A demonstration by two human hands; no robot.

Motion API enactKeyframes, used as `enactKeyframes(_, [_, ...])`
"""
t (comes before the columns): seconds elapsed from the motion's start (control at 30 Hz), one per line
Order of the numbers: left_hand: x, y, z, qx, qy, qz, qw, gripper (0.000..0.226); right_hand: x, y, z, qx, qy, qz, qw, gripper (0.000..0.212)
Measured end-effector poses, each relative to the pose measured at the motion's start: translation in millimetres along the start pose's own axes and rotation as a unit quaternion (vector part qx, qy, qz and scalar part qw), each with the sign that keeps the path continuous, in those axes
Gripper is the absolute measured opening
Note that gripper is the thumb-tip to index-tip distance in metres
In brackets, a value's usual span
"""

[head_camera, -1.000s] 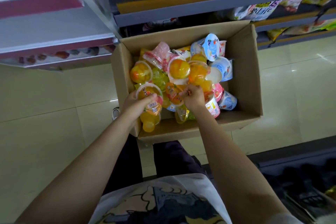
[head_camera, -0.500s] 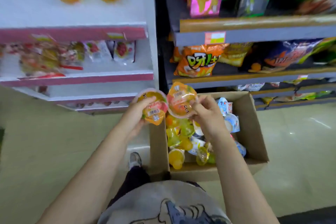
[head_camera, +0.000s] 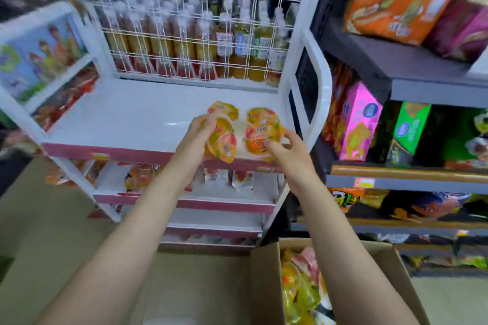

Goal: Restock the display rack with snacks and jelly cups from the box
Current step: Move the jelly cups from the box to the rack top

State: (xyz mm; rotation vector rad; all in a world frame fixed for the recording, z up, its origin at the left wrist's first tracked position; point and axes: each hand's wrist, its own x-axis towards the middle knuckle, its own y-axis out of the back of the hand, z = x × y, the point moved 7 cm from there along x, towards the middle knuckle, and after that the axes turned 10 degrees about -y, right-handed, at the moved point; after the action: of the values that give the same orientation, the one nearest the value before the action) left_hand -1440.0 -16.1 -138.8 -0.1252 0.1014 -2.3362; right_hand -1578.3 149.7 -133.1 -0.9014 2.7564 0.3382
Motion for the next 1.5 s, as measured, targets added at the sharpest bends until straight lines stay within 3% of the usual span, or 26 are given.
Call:
enactKeyframes(0.1, [21.7, 20.4, -6.8, 0.148, -0.040, -0.001, 0.988, 0.033, 27.6, -9.3, 1.7, -0.088, -0.025, 0.042, 0.995, 0.043])
enactKeyframes(0.17, [31.4, 24.8, -11.1, 0.168, -0.067, 0.001, 0.983, 0.028, 41.5, -13.4, 7.4, -0.110, -0.025, 0.066, 0.991, 0.044])
enactKeyframes(0.3, [47.0, 17.1, -21.3, 0.153, -0.082, 0.005, 0.985, 0.036, 57.2, -17.9, 10.9, -0.042, -0.023, 0.143, 0.989, 0.036])
enactKeyframes(0.43, [60.6, 13.5, -37.4, 0.217, -0.080, -0.054, 0.971, 0.047, 56.6, -21.6, 2.8, -0.062, 0.072, 0.194, 0.976, 0.037])
enactKeyframes(0.53, [61.6, 7.1, -41.5, 0.353, -0.124, -0.104, 0.921, 0.049, 54.5, -34.2, 1.6, -0.153, 0.180, 0.160, 0.958, 0.046])
enactKeyframes(0.63, [68.2, 1.8, -42.1, 0.431, -0.136, -0.102, 0.886, 0.051, 64.6, -47.1, 11.1, -0.240, 0.191, 0.119, 0.944, 0.042])
enactKeyframes(0.97, [61.9, -5.3, -41.7, 0.410, -0.105, -0.085, 0.902, 0.056, 58.9, -33.9, 7.5, -0.227, 0.167, 0.094, 0.955, 0.047])
enactKeyframes(1.07, [21.8, -14.3, -21.6, 0.475, -0.214, -0.012, 0.854, 0.055, 21.0, -16.9, 9.7, -0.187, 0.203, 0.082, 0.958, 0.037])
enactKeyframes(1.13, [-18.4, -40.4, -14.6, 0.447, -0.304, -0.020, 0.841, 0.047, -6.4, 5.5, 19.8, -0.148, 0.210, 0.089, 0.962, 0.026])
enactKeyframes(1.17, [-35.7, -54.2, -22.9, 0.433, -0.307, -0.045, 0.846, 0.043, -17.0, 19.0, 29.6, -0.129, 0.203, 0.093, 0.966, 0.021])
enactKeyframes(1.23, [-59.4, -78.5, -58.9, 0.430, -0.225, -0.107, 0.868, 0.041, -29.4, 48.6, 60.8, -0.105, 0.156, 0.096, 0.977, 0.016])
enactKeyframes(1.37, [-98.5, -103.5, -194.7, 0.416, 0.032, -0.201, 0.886, 0.025, -23.1, 105.9, 183.9, -0.136, -0.027, 0.106, 0.985, 0.016])
enactKeyframes(1.5, [-171.5, -125.2, -318.3, 0.373, 0.216, -0.253, 0.866, 0.025, -28.8, 140.8, 337.6, -0.196, -0.197, 0.074, 0.958, 0.013])
